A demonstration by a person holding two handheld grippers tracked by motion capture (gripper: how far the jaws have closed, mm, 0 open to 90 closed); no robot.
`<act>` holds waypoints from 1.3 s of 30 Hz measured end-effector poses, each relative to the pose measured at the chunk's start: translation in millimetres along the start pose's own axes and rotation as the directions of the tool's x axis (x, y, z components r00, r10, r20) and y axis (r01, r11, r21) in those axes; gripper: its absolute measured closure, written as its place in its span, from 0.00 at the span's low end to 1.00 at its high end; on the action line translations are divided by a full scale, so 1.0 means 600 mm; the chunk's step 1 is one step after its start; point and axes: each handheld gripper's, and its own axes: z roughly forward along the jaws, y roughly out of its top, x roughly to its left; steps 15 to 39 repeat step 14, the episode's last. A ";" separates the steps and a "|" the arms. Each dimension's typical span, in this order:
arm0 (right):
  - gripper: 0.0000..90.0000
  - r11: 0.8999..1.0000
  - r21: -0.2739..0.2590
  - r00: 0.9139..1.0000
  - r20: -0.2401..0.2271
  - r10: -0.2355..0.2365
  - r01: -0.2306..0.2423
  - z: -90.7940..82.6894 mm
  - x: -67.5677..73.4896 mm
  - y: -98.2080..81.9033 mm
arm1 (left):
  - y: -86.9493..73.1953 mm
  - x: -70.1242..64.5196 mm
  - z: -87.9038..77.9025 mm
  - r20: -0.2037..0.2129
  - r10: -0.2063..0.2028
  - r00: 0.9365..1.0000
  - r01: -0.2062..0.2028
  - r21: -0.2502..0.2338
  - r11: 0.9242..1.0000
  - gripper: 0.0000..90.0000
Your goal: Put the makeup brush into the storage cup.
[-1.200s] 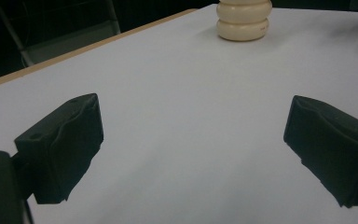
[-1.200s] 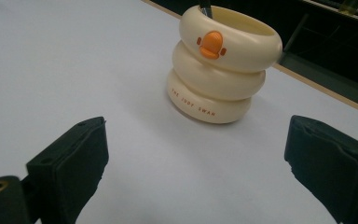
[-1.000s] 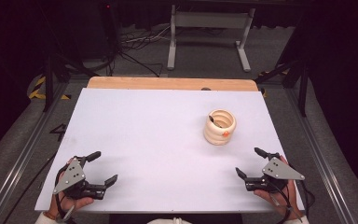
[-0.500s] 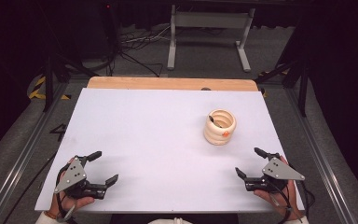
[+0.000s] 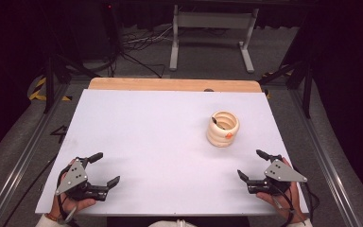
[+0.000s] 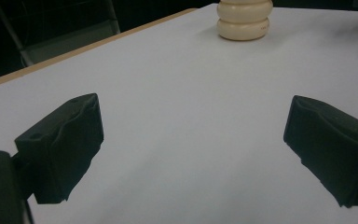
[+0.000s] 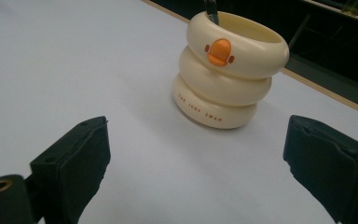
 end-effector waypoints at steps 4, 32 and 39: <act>0.09 1.000 0.000 1.000 0.001 0.003 -0.003 0.002 0.000 0.001 | -0.001 0.000 -0.001 -0.001 -0.003 1.000 0.003 -0.001 1.000 0.06; 0.09 1.000 -0.001 1.000 0.001 0.017 -0.017 -0.001 -0.002 -0.003 | 0.001 0.000 0.005 0.002 0.003 1.000 -0.003 0.004 1.000 0.06; 0.09 1.000 -0.001 1.000 0.001 0.017 -0.017 -0.001 -0.002 -0.003 | 0.001 0.000 0.005 0.002 0.003 1.000 -0.003 0.004 1.000 0.06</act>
